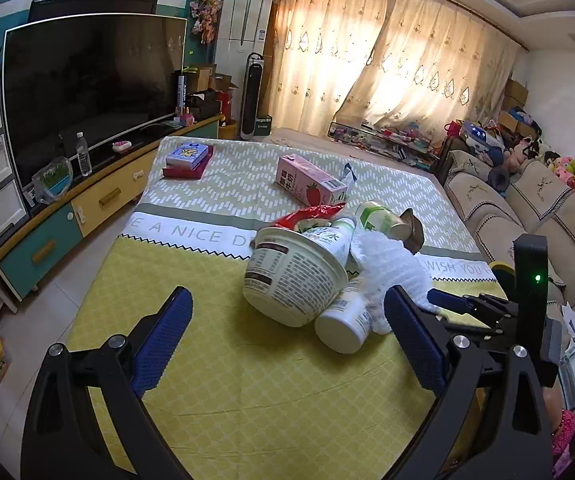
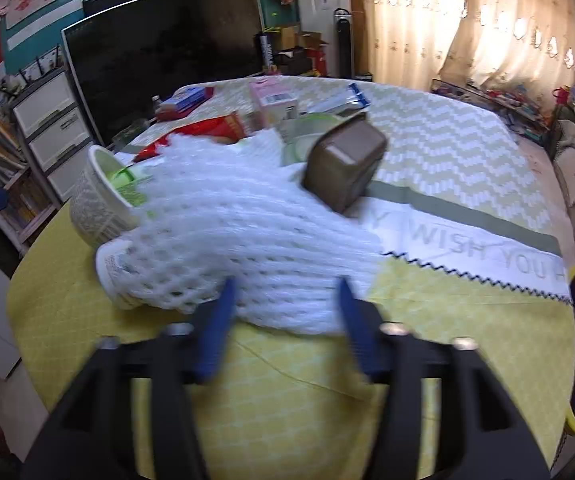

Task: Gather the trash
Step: 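Grasp the white foam fruit net with the right gripper and lift it, then carry the foam net to the bin and release it with the right gripper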

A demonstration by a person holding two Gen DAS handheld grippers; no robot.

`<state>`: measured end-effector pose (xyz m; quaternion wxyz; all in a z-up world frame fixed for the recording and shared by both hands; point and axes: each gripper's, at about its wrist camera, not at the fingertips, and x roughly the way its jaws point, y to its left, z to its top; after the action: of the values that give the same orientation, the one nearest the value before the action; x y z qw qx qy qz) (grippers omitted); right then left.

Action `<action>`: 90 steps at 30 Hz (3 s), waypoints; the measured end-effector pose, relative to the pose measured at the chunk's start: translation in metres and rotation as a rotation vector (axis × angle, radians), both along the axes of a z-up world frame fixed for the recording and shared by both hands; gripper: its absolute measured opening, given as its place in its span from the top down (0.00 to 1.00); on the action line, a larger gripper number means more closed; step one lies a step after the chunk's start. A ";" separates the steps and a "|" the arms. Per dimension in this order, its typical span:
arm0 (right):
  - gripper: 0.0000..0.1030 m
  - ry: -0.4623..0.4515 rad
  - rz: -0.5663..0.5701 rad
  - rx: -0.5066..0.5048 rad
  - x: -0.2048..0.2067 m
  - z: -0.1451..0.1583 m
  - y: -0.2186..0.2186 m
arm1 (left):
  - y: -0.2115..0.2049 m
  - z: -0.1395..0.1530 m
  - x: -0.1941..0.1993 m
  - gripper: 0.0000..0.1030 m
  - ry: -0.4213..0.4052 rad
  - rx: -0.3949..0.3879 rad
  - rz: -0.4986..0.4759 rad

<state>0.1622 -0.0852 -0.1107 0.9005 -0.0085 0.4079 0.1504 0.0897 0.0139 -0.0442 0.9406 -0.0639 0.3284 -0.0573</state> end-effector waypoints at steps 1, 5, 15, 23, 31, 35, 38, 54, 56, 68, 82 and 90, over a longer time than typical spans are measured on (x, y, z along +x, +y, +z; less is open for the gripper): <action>0.76 0.009 -0.005 0.017 0.001 0.000 -0.005 | -0.001 0.000 0.000 0.08 0.001 0.003 -0.001; 1.00 0.024 -0.017 0.046 0.002 0.000 -0.022 | -0.005 -0.002 0.002 0.08 0.004 0.009 -0.006; 0.61 -0.014 -0.034 0.102 -0.009 0.015 -0.044 | -0.015 -0.005 0.005 0.08 0.013 0.016 -0.022; 0.22 0.027 0.007 0.064 0.003 0.005 -0.029 | -0.017 -0.007 0.008 0.08 0.020 0.019 -0.033; 0.92 0.069 0.065 0.031 -0.001 -0.005 -0.022 | -0.018 -0.010 0.011 0.08 0.029 0.019 -0.037; 0.94 0.023 0.018 0.024 -0.011 0.006 -0.038 | -0.019 -0.012 0.013 0.08 0.034 0.020 -0.040; 0.94 -0.006 -0.017 0.041 -0.019 0.016 -0.054 | -0.020 -0.012 0.014 0.08 0.035 0.021 -0.040; 0.94 -0.160 -0.170 0.100 -0.054 0.066 -0.126 | -0.041 -0.016 0.017 0.08 0.042 0.050 -0.082; 0.94 -0.180 -0.202 0.098 -0.058 0.071 -0.138 | -0.044 -0.015 0.017 0.08 0.041 0.052 -0.085; 0.94 -0.208 -0.501 0.055 -0.069 0.071 -0.239 | -0.056 -0.016 0.019 0.08 0.045 0.069 -0.106; 0.94 -0.141 -0.730 -0.022 -0.049 0.029 -0.308 | -0.065 -0.021 0.025 0.08 0.060 0.085 -0.116; 0.94 -0.107 -0.779 -0.029 -0.039 0.010 -0.324 | -0.066 -0.024 0.027 0.08 0.070 0.085 -0.118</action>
<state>0.1235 -0.4092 -0.1007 0.9100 0.1266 0.3349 -0.2091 0.1165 -0.0525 -0.0684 0.9254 -0.0064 0.3663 -0.0965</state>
